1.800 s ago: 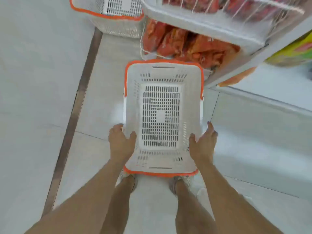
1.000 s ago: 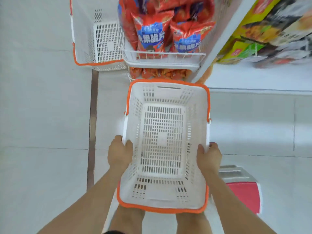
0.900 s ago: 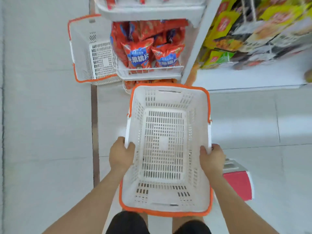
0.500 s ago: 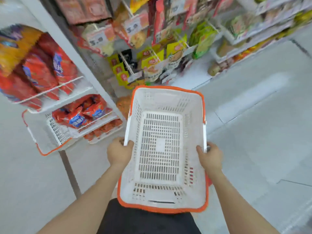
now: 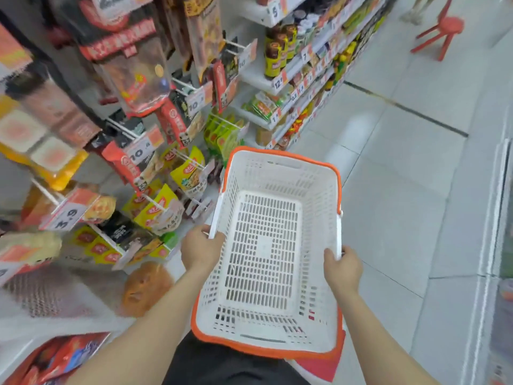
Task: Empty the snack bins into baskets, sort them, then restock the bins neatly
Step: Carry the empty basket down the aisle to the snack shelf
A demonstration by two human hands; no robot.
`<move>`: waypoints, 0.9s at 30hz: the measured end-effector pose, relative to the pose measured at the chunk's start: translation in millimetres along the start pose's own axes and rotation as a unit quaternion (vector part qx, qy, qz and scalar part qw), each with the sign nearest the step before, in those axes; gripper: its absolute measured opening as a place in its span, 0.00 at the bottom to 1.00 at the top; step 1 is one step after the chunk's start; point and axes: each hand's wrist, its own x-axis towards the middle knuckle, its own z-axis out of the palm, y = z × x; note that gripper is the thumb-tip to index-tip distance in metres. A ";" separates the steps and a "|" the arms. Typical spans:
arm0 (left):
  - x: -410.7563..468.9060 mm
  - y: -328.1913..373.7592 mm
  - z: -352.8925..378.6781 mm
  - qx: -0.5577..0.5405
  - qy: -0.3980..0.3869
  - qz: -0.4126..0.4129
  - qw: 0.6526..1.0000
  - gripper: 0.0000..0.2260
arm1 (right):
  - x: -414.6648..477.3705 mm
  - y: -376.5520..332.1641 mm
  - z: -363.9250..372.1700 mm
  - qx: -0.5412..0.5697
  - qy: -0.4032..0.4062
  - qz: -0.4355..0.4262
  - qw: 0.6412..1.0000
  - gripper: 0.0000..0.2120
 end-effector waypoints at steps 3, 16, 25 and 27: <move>59.4 61.5 19.5 0.011 -0.017 0.018 1.000 0.06 | 48.3 -41.6 2.9 0.012 0.042 0.022 0.999 0.05; 209.3 317.7 157.3 0.059 -0.104 0.091 0.989 0.11 | 270.7 -127.5 -57.1 -0.004 0.152 0.083 0.985 0.08; 280.6 525.1 302.0 0.066 -0.117 0.124 0.983 0.12 | 500.4 -181.2 -138.9 0.012 0.170 0.109 0.979 0.06; 295.7 572.0 332.3 0.066 -0.125 0.129 0.982 0.13 | 551.7 -191.0 -158.5 0.008 0.175 0.111 0.978 0.07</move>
